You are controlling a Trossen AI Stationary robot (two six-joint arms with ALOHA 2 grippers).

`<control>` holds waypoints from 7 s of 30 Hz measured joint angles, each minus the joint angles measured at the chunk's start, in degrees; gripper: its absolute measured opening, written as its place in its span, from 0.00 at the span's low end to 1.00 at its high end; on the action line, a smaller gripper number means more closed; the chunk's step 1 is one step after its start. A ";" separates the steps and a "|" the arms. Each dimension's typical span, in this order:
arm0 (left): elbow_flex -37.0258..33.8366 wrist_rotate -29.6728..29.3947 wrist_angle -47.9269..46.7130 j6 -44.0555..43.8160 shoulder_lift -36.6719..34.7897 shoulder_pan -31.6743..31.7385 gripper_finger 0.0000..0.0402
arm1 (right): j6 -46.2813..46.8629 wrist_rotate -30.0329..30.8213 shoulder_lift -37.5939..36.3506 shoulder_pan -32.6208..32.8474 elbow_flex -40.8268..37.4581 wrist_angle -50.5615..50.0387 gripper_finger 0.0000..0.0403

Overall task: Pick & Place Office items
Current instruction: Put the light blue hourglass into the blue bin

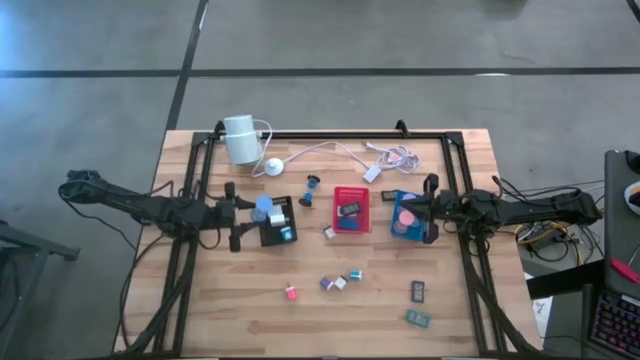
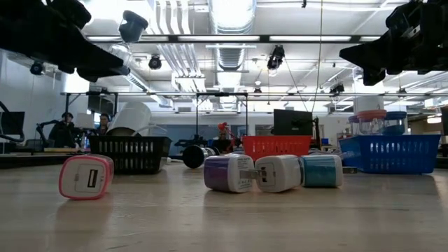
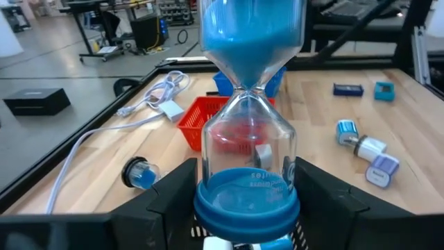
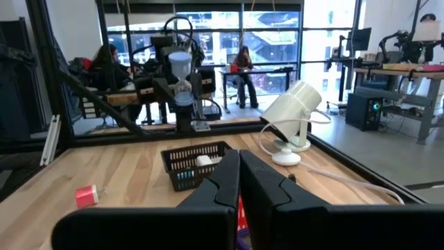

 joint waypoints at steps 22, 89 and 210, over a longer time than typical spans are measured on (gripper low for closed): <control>34.78 -0.88 -33.44 0.77 22.51 2.49 0.51 | -9.57 -3.03 14.31 0.06 6.86 7.68 0.31; 62.52 -0.36 -47.22 7.14 58.84 6.58 0.51 | -29.70 -5.96 67.94 1.51 53.87 -10.44 0.79; -4.66 8.43 12.03 -0.34 -4.79 6.16 0.03 | 37.84 5.89 36.73 22.08 60.50 -97.42 0.48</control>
